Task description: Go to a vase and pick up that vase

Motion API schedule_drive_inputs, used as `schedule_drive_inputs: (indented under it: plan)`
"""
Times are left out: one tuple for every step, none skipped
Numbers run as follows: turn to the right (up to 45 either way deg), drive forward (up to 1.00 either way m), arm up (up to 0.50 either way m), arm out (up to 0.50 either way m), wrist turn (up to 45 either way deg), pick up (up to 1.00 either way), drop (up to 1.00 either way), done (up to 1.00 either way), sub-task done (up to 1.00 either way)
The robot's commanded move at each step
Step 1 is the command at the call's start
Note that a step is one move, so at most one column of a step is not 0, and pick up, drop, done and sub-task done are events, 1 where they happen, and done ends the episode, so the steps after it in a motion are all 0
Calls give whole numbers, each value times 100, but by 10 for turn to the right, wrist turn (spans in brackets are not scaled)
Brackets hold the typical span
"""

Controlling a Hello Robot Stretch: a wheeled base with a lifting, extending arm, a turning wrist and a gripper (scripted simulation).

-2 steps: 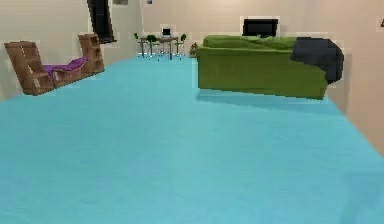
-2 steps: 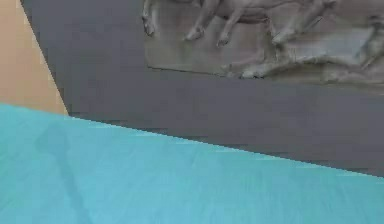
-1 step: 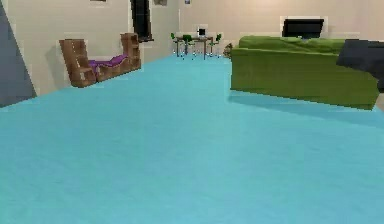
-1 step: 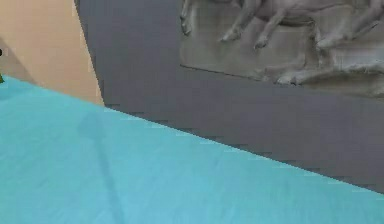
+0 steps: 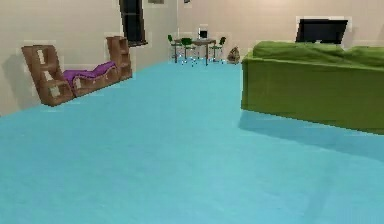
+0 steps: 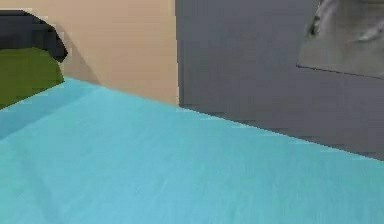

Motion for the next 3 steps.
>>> schedule_drive_inputs:
  plan:
    - [0,100,0,0,0,0,0,0,0]
    - [0,100,0,0,0,0,0,0,0]
    - [0,100,0,0,0,0,0,0,0]
